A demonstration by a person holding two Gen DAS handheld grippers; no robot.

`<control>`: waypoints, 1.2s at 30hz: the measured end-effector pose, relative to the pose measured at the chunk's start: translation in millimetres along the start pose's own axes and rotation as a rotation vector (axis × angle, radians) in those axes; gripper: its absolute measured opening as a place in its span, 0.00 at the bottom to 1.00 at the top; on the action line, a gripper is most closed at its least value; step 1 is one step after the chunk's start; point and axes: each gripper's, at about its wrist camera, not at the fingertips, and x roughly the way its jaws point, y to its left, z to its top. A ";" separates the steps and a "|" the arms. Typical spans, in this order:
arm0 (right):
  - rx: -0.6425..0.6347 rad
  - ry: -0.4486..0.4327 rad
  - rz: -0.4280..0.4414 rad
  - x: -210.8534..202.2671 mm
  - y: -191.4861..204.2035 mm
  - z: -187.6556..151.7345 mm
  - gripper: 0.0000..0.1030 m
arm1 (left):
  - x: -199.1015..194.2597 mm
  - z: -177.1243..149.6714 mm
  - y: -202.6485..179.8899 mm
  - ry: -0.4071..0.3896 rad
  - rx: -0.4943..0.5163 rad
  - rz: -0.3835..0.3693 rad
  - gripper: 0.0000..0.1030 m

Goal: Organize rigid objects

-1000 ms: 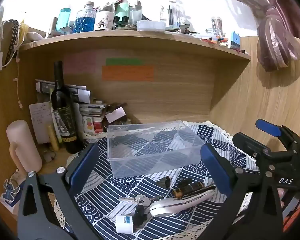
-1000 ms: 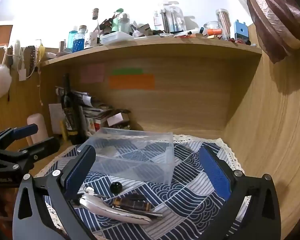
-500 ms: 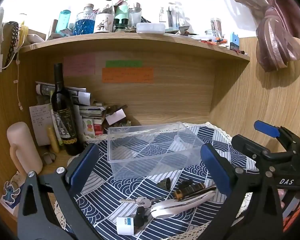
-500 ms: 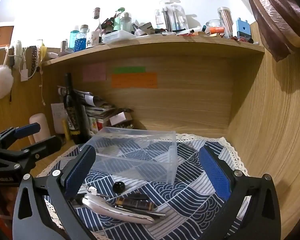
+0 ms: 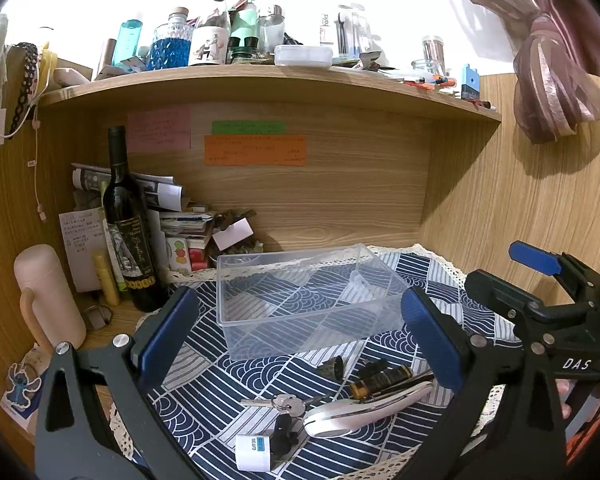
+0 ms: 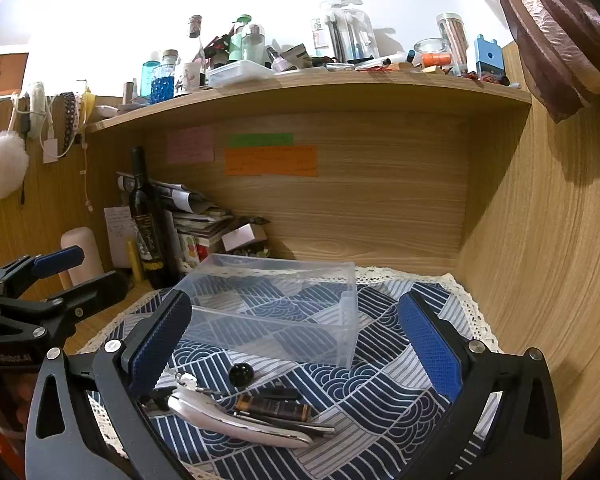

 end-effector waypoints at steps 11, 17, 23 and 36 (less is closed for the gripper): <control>0.003 -0.004 0.005 -0.5 0.7 0.3 1.00 | 0.5 -0.1 1.5 -0.005 -0.008 0.000 1.00; 0.006 -0.008 0.008 -1.3 0.6 0.1 1.00 | -0.1 1.0 1.6 -0.004 -0.009 -0.004 1.00; -0.001 -0.015 0.005 -3.3 2.3 1.3 1.00 | -0.3 1.0 1.4 -0.004 -0.011 -0.006 1.00; -0.003 -0.023 0.012 -5.2 4.5 2.4 1.00 | -0.5 1.7 0.4 -0.007 -0.011 -0.005 1.00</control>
